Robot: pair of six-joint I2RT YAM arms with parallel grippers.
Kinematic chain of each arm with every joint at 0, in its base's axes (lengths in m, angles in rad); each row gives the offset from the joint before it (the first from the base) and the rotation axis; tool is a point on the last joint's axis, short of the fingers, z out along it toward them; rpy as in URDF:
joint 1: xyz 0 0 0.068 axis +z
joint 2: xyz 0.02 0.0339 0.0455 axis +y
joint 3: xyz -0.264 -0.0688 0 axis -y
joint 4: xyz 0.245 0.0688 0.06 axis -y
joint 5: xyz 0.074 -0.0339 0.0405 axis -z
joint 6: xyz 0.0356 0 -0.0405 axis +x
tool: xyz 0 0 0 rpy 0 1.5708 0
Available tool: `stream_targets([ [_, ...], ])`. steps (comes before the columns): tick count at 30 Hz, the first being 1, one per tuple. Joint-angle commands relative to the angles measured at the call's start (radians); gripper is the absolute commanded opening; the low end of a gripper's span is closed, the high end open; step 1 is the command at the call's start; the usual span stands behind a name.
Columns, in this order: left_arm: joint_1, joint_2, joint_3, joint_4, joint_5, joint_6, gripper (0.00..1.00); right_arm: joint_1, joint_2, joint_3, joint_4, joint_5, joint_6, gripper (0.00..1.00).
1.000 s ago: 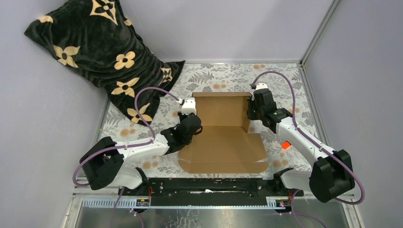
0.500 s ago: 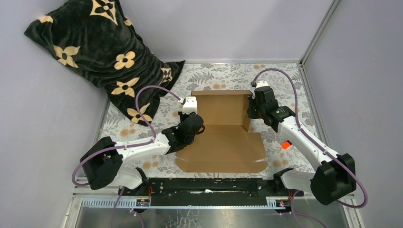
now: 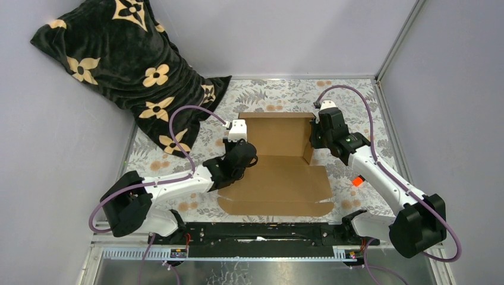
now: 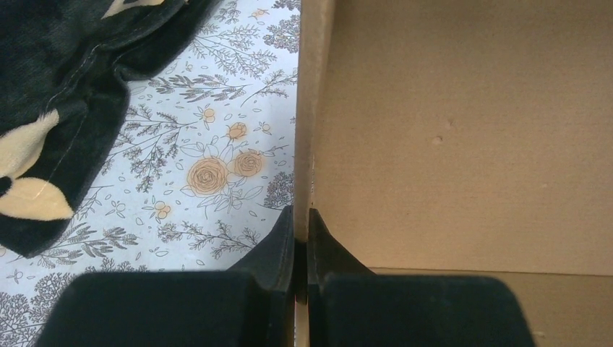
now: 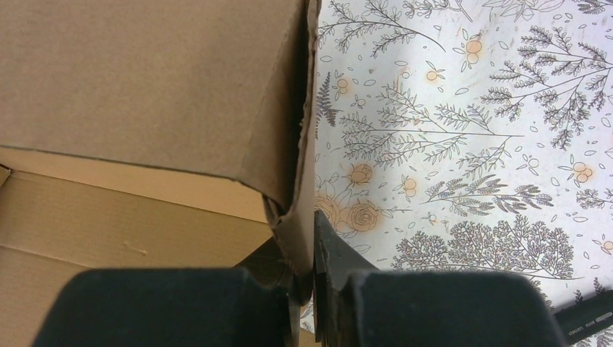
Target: Fold the paper box
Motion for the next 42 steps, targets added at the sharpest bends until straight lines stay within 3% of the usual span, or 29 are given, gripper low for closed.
stream_targets([
  [1,0.013,0.010,0.010,-0.163,-0.177,-0.002,0.07,-0.010,-0.056,0.067,0.000,0.077,-0.007,0.00],
  [23,0.051,0.054,0.073,-0.374,-0.273,-0.171,0.10,-0.010,-0.060,0.069,-0.008,0.100,-0.011,0.00],
  [30,0.059,0.043,0.061,-0.339,-0.234,-0.168,0.13,-0.010,-0.056,0.064,-0.002,0.091,-0.009,0.00],
  [32,0.059,0.029,0.041,-0.283,-0.200,-0.141,0.22,-0.011,-0.056,0.058,0.006,0.083,-0.007,0.00],
  [35,0.060,0.003,0.000,-0.182,-0.147,-0.099,0.43,-0.010,-0.054,0.050,0.014,0.065,-0.004,0.00],
  [38,0.059,-0.011,-0.028,-0.113,-0.107,-0.069,0.51,-0.010,-0.051,0.045,0.024,0.050,-0.001,0.00],
  [42,0.059,-0.011,-0.029,-0.091,-0.082,-0.051,0.54,-0.011,-0.046,0.036,0.035,0.030,0.006,0.00],
])
